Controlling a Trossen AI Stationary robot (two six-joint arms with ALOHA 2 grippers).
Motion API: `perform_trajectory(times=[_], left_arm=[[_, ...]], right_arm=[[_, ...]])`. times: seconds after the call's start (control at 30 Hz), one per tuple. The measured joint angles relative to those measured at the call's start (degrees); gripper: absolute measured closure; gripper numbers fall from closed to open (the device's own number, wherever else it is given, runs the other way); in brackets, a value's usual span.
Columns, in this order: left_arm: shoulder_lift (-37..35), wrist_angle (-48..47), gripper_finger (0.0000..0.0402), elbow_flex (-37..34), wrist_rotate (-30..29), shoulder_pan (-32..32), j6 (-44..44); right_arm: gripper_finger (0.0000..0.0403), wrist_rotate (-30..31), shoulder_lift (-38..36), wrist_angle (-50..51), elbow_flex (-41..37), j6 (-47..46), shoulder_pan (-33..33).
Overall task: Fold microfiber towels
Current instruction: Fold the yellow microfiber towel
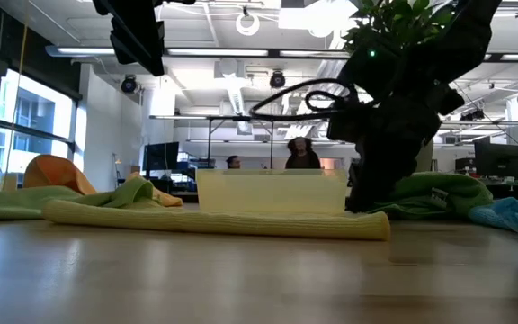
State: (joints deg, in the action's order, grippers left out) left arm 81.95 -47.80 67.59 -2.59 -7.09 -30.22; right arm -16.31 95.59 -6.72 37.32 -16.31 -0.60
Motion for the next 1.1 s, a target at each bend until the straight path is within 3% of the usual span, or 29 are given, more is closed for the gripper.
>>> perform_trajectory(times=[0.13, 0.5, 0.77, 1.1], left_arm=[[0.0, 0.0, 0.0269, 0.0, 0.0, 0.0, 0.0], [0.0, 0.0, 0.0269, 0.0, 0.0, 0.0, 0.0], [0.0, 0.0, 0.0269, 0.0, 0.0, 0.0, 0.0], [0.0, 0.0, 0.0269, 0.0, 0.0, 0.0, -0.6]], right_arm=[[0.0275, -4.3, 0.4, -0.4, 0.0, -3.0, 0.4], [0.0275, -6.9, 0.4, -1.7, 0.0, -7.2, 5.2], [0.0275, -6.5, 0.4, -7.2, 0.0, -10.8, 9.2], [0.0275, -0.7, 0.4, -10.2, 0.0, -14.9, 13.0]])
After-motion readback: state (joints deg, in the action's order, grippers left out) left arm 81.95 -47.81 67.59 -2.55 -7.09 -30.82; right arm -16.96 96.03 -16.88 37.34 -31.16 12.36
